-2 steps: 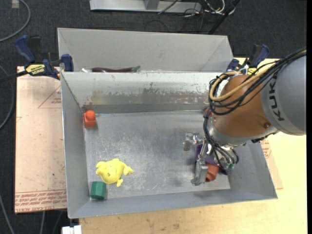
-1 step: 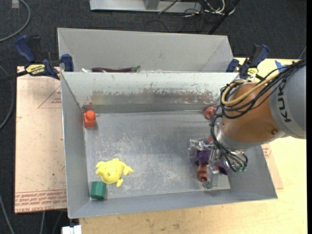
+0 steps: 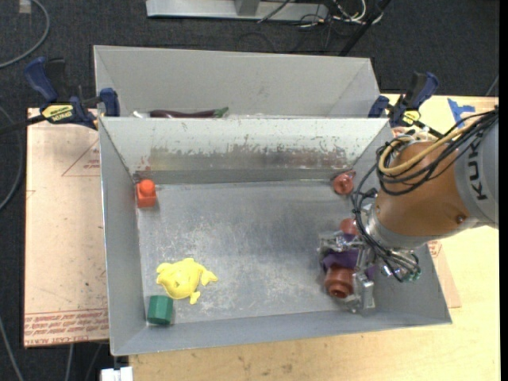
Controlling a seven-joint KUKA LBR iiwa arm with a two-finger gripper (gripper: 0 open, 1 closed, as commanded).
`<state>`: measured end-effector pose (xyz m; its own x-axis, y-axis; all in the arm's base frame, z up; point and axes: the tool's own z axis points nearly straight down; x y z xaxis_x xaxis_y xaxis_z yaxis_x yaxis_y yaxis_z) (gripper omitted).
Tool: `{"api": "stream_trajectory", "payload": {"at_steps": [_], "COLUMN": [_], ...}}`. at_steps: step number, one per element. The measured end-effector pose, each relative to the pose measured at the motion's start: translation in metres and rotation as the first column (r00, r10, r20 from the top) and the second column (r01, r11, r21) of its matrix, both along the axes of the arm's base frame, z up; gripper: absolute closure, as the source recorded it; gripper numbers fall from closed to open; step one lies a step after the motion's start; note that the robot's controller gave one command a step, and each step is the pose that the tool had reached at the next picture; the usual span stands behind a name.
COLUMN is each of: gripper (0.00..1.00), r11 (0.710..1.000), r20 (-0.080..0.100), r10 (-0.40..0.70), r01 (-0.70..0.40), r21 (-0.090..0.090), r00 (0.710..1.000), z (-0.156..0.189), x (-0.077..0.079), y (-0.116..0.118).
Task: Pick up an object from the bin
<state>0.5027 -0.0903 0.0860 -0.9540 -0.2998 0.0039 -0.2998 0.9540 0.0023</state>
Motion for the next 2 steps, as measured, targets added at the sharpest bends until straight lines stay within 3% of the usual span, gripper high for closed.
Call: {"api": "stream_trajectory", "payload": {"at_steps": [1,2], "gripper": [0.00,0.00], "r11": [0.975,0.979], "r20": [0.010,0.005], "r10": [0.220,0.202], "r01": [-0.220,-0.202], "r21": [0.002,0.002], "r00": [0.975,0.979], "z": [0.013,-0.012], "x": [0.025,0.000], "y": [-0.011,-0.021]}}
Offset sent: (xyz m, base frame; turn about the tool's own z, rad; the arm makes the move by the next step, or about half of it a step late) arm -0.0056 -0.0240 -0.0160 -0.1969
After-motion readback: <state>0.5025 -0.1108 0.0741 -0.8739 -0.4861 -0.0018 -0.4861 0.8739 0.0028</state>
